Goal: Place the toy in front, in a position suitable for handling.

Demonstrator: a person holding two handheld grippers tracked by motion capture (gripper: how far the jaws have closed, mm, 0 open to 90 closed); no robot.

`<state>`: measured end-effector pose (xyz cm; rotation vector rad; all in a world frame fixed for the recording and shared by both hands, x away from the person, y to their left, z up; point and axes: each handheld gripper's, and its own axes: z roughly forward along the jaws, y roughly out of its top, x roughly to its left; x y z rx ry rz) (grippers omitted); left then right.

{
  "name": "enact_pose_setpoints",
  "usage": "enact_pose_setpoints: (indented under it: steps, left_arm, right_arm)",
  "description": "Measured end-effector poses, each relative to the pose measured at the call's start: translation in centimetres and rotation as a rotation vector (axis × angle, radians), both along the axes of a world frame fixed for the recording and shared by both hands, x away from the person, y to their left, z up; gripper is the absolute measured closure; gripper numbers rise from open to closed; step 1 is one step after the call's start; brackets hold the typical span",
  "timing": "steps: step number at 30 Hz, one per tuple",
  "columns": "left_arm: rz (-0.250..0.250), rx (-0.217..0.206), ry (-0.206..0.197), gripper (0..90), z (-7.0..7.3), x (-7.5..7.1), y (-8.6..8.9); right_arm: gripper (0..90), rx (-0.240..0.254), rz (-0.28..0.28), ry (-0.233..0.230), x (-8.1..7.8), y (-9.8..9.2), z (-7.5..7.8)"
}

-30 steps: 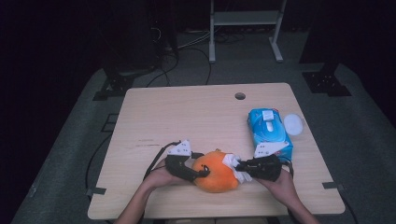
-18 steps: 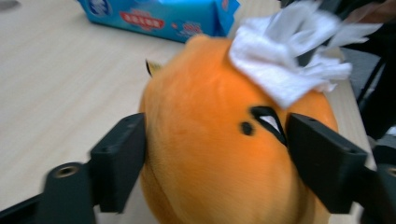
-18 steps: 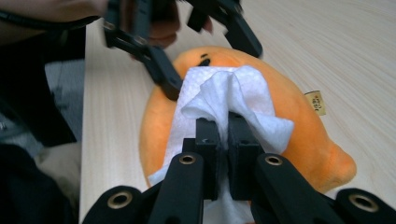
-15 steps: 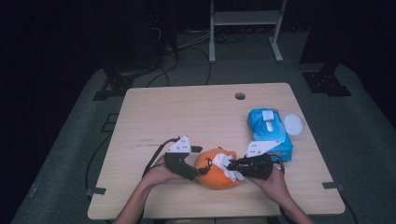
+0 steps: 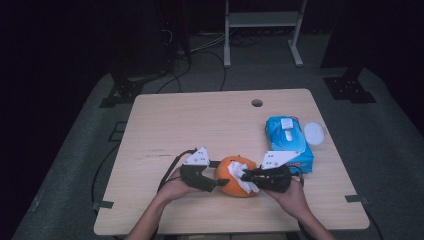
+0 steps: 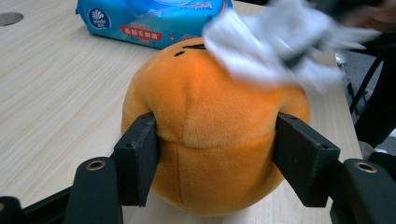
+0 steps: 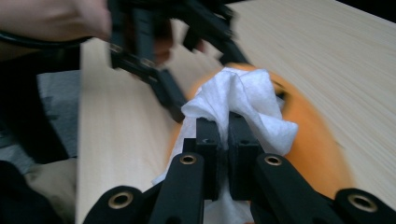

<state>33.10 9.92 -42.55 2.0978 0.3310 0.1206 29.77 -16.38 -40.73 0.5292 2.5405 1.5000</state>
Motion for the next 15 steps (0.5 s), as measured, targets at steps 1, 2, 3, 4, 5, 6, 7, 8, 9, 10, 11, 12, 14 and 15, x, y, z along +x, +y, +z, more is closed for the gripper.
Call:
enact_pose_setpoints:
  steps: [1, 2, 3, 4, 5, 6, 7, 8, 9, 10, 11, 12, 14, 15]
  left_arm:
    - [0.005, -0.002, 0.002, 35.0, 0.0, 0.0, -0.1]
    - [0.008, 0.002, 0.005, 35.1, -0.1, 0.0, 0.0]
    - [0.01, -0.001, 0.006, 35.3, -0.2, 0.1, 0.1]
    - [0.013, -0.007, 0.017, 35.3, -0.3, 0.1, 0.2]
    - [0.015, -0.01, 0.022, 35.3, -0.4, 0.2, 0.3]
    - [0.012, -0.007, 0.02, 35.3, -0.4, 0.3, 0.4]
    - [0.013, -0.009, 0.023, 35.2, -0.5, 0.3, 0.4]
    - [0.013, -0.012, 0.026, 35.1, -0.6, 0.3, 0.5]
    - [0.01, -0.011, 0.026, 34.6, -0.7, 0.4, 0.6]
    - [0.009, -0.01, 0.029, 34.1, -0.8, 0.4, 0.6]
    - [0.01, -0.011, 0.035, 32.8, -1.0, 0.5, 0.6]
    - [0.013, -0.015, 0.044, 30.5, -1.0, 0.5, 0.7]
    - [0.017, -0.034, 0.067, 25.8, -0.9, 0.7, 0.7]
    - [0.022, -0.056, 0.088, 23.9, -0.9, 0.8, 0.7]
  right_arm:
    - [84.4, 0.001, 0.015, -0.003, -0.1, 0.4, 0.1]
    - [84.4, -0.007, 0.028, -0.011, -0.3, 0.8, 0.2]
    - [84.4, -0.02, 0.026, -0.026, -0.4, 1.1, 0.2]
    - [84.4, -0.029, 0.023, -0.036, -0.3, 1.1, 0.3]
    - [84.4, -0.026, 0.013, -0.033, -0.2, 0.8, 0.3]
    - [84.4, -0.029, -0.004, -0.036, 0.0, 0.4, 0.3]
    - [84.4, -0.039, -0.026, -0.041, 0.2, -0.1, 0.3]
    - [84.4, -0.043, -0.052, -0.039, 0.4, -0.7, 0.2]
    - [84.4, -0.042, -0.083, -0.028, 0.8, -1.6, -0.1]
    - [84.4, -0.043, -0.099, -0.02, 1.0, -2.1, -0.3]
    - [84.3, -0.044, -0.117, -0.005, 1.2, -2.8, -0.6]
    - [84.3, -0.042, -0.13, 0.015, 1.4, -3.5, -1.1]
    - [84.2, -0.037, -0.141, 0.039, 1.4, -4.0, -1.5]
    - [84.2, -0.04, -0.143, 0.041, 1.3, -4.2, -1.7]
